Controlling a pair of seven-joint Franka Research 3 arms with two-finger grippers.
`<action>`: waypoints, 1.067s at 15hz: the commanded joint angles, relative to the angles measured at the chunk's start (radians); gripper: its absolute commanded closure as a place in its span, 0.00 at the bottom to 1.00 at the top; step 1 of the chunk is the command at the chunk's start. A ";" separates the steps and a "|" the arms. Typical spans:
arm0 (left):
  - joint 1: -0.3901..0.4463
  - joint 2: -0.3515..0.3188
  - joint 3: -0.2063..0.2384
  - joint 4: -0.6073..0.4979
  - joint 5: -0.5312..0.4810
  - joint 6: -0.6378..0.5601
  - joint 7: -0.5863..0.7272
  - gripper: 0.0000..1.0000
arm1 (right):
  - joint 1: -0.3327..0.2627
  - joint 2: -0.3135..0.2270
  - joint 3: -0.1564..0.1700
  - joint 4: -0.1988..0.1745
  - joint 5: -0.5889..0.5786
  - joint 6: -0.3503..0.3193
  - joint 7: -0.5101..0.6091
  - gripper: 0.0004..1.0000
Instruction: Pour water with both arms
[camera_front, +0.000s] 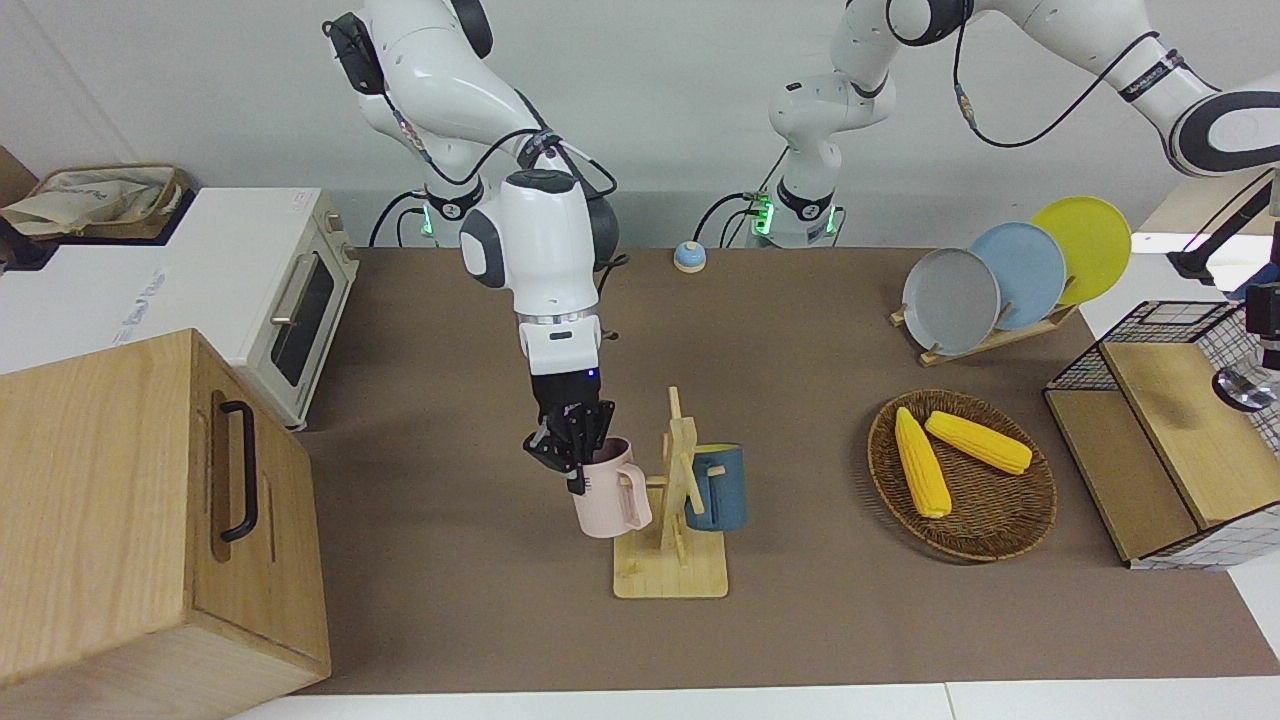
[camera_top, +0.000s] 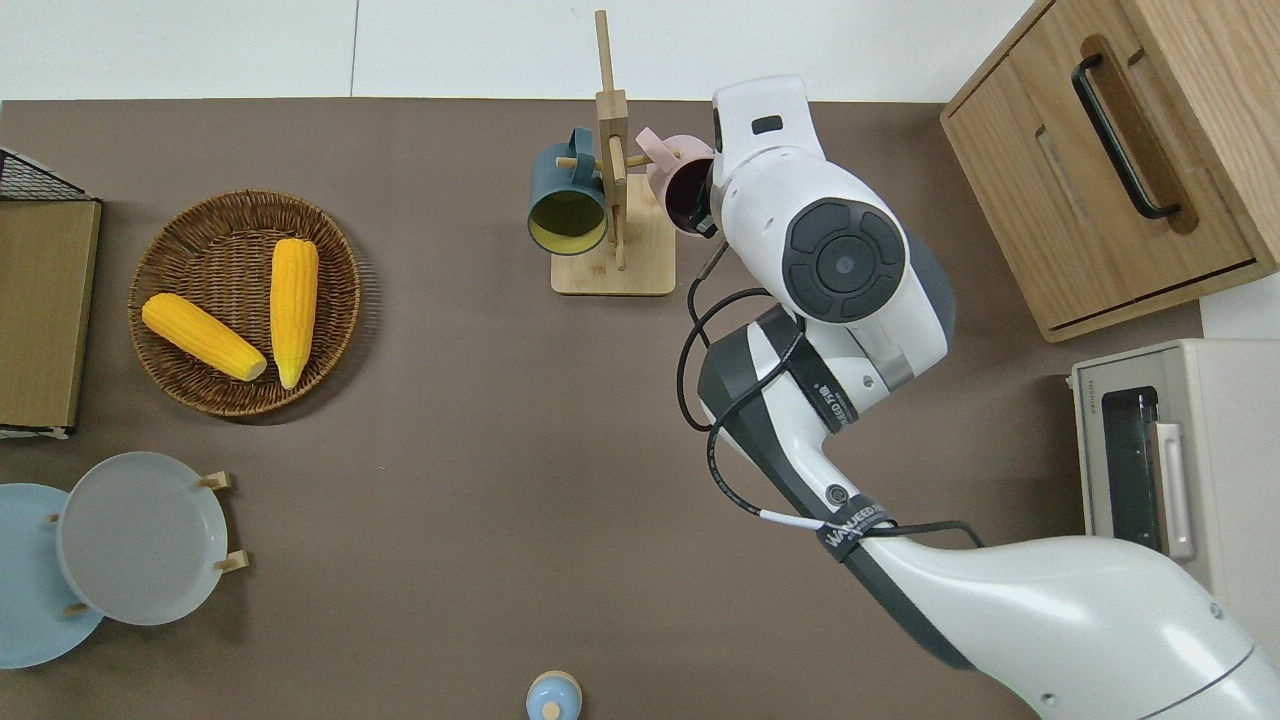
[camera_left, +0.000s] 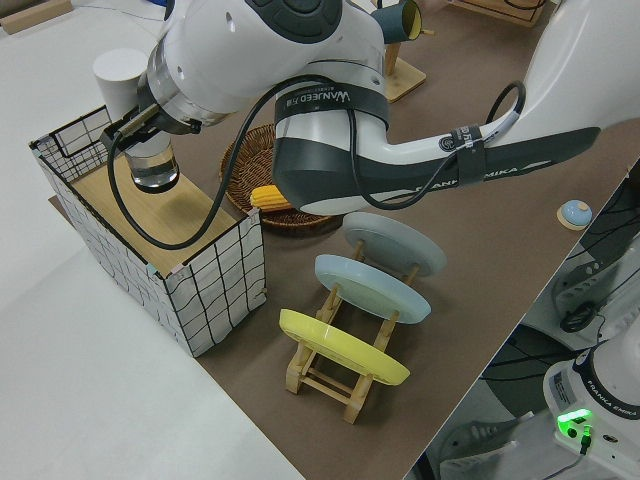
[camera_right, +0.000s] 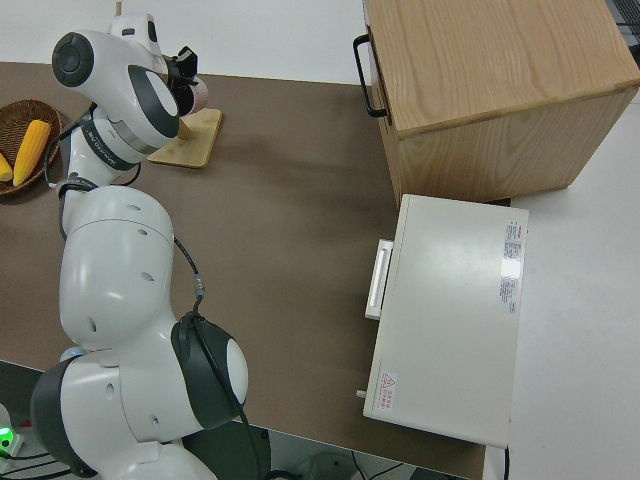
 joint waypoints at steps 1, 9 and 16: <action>-0.006 -0.040 -0.001 0.014 0.096 -0.045 -0.099 1.00 | -0.011 -0.015 0.006 -0.009 0.022 -0.021 0.016 0.99; -0.009 -0.105 -0.007 0.016 0.147 -0.146 -0.183 1.00 | -0.046 -0.046 0.008 -0.021 0.022 -0.044 -0.001 0.99; -0.047 -0.151 -0.011 0.014 0.234 -0.171 -0.281 1.00 | -0.100 -0.121 0.008 -0.084 0.021 -0.062 -0.053 0.99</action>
